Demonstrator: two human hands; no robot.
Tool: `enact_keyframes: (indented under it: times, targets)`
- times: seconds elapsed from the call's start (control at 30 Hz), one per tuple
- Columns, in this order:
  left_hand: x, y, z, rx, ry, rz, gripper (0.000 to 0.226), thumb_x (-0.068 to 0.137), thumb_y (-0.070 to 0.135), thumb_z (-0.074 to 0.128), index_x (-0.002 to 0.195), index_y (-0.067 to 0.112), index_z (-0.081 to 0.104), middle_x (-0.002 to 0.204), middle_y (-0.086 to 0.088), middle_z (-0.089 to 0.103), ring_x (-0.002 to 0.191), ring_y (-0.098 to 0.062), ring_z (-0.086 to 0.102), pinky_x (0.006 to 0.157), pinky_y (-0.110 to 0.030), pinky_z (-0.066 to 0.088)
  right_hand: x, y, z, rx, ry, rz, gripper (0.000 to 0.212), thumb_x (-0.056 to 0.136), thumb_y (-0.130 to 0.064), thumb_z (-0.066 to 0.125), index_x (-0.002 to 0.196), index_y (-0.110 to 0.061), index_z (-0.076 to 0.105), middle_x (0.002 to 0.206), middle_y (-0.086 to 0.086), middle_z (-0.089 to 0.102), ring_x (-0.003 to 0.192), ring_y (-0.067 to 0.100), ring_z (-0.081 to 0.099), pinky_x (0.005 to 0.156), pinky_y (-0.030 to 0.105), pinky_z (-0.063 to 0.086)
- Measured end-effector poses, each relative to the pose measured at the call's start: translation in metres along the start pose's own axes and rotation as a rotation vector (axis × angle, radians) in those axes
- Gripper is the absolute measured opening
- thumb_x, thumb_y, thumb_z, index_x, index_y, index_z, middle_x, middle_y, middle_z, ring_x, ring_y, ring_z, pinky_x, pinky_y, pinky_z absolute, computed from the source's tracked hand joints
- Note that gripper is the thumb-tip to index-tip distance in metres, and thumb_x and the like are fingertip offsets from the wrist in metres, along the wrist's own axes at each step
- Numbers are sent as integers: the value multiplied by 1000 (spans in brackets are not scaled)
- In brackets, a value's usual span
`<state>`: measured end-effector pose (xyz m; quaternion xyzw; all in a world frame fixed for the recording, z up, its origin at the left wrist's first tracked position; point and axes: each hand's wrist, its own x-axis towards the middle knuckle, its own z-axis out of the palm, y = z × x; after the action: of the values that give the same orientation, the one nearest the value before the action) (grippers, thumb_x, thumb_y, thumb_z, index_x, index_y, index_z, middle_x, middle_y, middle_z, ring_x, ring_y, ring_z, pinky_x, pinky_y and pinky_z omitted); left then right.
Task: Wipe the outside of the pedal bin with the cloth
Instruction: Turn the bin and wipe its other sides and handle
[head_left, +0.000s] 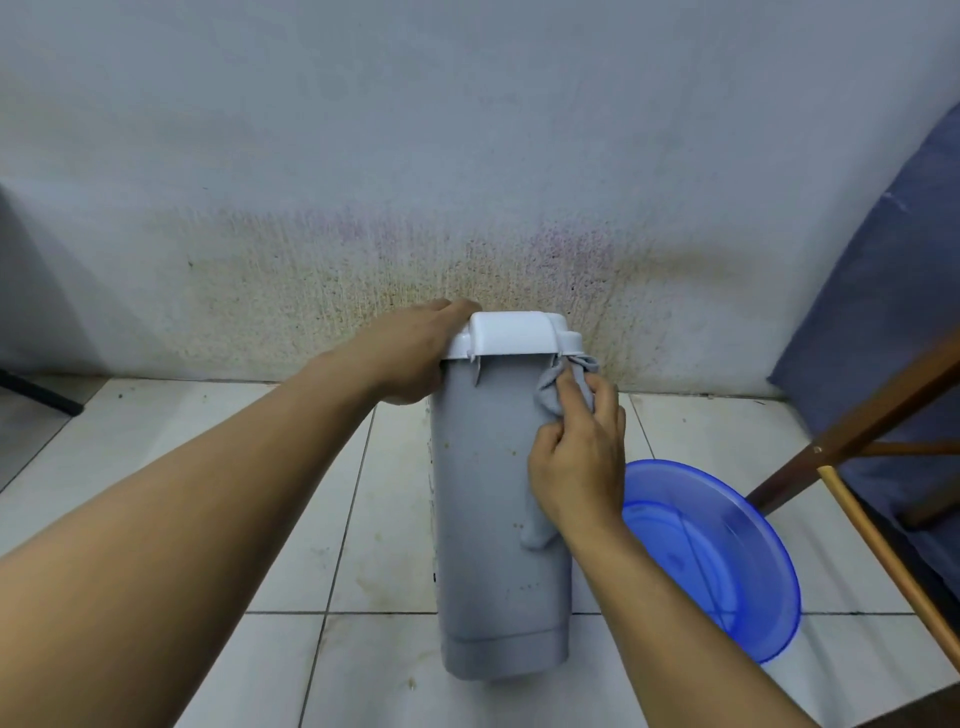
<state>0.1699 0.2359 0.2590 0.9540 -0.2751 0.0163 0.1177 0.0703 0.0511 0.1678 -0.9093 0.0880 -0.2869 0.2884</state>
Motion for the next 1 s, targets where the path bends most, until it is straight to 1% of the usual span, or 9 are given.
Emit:
enact_keyframes:
  times: [0.13, 0.23, 0.3, 0.37, 0.43, 0.7, 0.83, 0.93, 1.0]
  targets:
    - [-3, 0, 2, 22, -7, -24, 69, 83, 3, 55, 144, 29, 38, 134, -2, 53, 114, -31, 56, 89, -47, 49, -4, 0, -1, -95, -36, -41, 69, 83, -5, 49, 146, -33, 44, 136, -4, 37, 103, 25, 41, 60, 31, 37]
    - [-2, -2, -1, 3, -20, -31, 71, 82, 3, 56, 145, 30, 38, 134, -2, 53, 115, -31, 56, 90, -47, 49, -31, 0, 4, -169, -65, -64, 77, 78, -4, 60, 149, -28, 43, 139, 2, 45, 100, 28, 44, 53, 30, 37]
    - [-2, -2, -1, 5, -24, -36, 72, 83, 5, 57, 146, 31, 37, 134, -3, 54, 116, -31, 56, 91, -47, 49, -51, -3, 8, -204, -104, -141, 81, 73, 0, 68, 148, -25, 46, 141, 5, 48, 99, 29, 45, 51, 32, 43]
    - [-1, 0, -1, 20, -17, -32, 73, 84, 6, 59, 148, 32, 35, 135, -3, 54, 117, -32, 56, 91, -46, 50, -55, -6, 10, -213, -117, -211, 82, 72, 2, 69, 147, -22, 47, 143, 3, 49, 99, 30, 46, 57, 36, 53]
    - [-2, 3, -1, 23, -16, -20, 74, 84, 7, 61, 149, 32, 35, 137, -2, 54, 119, -31, 56, 91, -44, 49, -44, -12, 10, -210, -104, -233, 79, 74, 3, 65, 148, -20, 46, 146, 1, 48, 100, 31, 46, 64, 40, 56]
    - [-4, -4, -3, 54, -47, -9, 80, 84, 1, 60, 151, 33, 31, 141, 1, 53, 119, -29, 55, 90, -48, 50, -18, -32, 6, -298, -93, -305, 79, 74, 1, 48, 149, -19, 42, 155, -2, 40, 96, 30, 41, 66, 36, 49]
    - [-2, -8, -1, 77, -41, -4, 81, 87, 4, 63, 154, 33, 27, 146, 0, 51, 124, -29, 54, 94, -47, 49, -45, -19, 9, -343, -151, -390, 85, 69, 6, 53, 150, -19, 42, 156, 1, 38, 97, 33, 44, 70, 41, 53]
    - [1, -8, -2, 84, -37, -4, 81, 88, 5, 63, 155, 32, 27, 147, -1, 51, 126, -30, 53, 97, -47, 48, -61, -15, 13, -406, -211, -486, 85, 70, 6, 56, 150, -20, 41, 161, 4, 31, 99, 34, 46, 72, 42, 50]
    - [1, -9, -2, 79, -36, 0, 80, 88, 6, 64, 154, 31, 29, 145, -2, 53, 125, -30, 53, 96, -45, 48, -54, -19, 13, -427, -211, -557, 80, 73, 5, 49, 149, -21, 41, 161, 5, 29, 98, 34, 45, 72, 44, 49]
